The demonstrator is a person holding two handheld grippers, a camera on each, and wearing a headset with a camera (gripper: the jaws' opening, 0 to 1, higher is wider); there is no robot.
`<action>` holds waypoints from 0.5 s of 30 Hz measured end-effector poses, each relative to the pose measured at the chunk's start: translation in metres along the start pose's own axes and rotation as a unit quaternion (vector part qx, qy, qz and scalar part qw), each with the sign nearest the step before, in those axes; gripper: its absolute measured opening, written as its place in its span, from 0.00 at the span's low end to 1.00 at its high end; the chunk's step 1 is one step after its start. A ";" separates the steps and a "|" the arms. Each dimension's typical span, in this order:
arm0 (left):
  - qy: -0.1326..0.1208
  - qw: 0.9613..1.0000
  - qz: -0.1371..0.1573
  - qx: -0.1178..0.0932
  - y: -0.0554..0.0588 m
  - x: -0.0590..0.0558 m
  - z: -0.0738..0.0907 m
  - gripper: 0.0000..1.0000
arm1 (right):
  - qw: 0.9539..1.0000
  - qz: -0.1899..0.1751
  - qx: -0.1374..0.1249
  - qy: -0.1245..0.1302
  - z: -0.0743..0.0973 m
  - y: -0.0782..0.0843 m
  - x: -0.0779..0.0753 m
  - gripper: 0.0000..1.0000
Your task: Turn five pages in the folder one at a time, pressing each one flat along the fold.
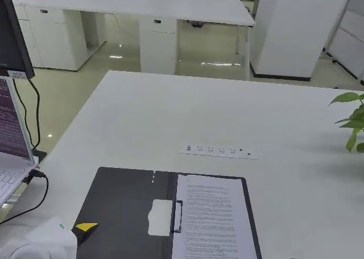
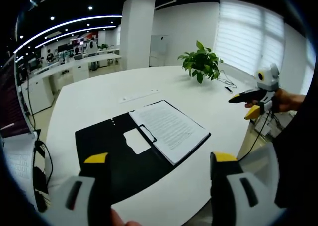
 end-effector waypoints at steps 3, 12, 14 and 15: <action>0.018 1.000 -0.014 0.005 -0.006 -0.006 -0.015 0.82 | 1.000 -0.001 0.003 0.005 0.001 0.001 -0.002 0.77; 0.072 0.997 -0.024 -0.004 -0.028 -0.021 -0.053 0.81 | 1.000 -0.004 0.009 0.008 -0.002 0.001 -0.004 0.77; 0.079 0.996 -0.027 -0.003 -0.031 -0.024 -0.060 0.81 | 1.000 -0.006 0.008 0.008 -0.003 0.001 -0.004 0.77; 0.083 0.996 -0.030 -0.001 -0.032 -0.025 -0.064 0.81 | 1.000 -0.008 0.007 0.008 -0.003 0.001 -0.004 0.77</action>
Point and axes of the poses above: the centre of the closed fingertips' face, and the gripper's own axes: z roughly backward along the fingers, x roughly to its left, y roughly out of its underside, the point moved 4 cm from there along z, roughly backward along the fingers, and after that the axes turned 3 degrees about -z, right-handed, at the moved point
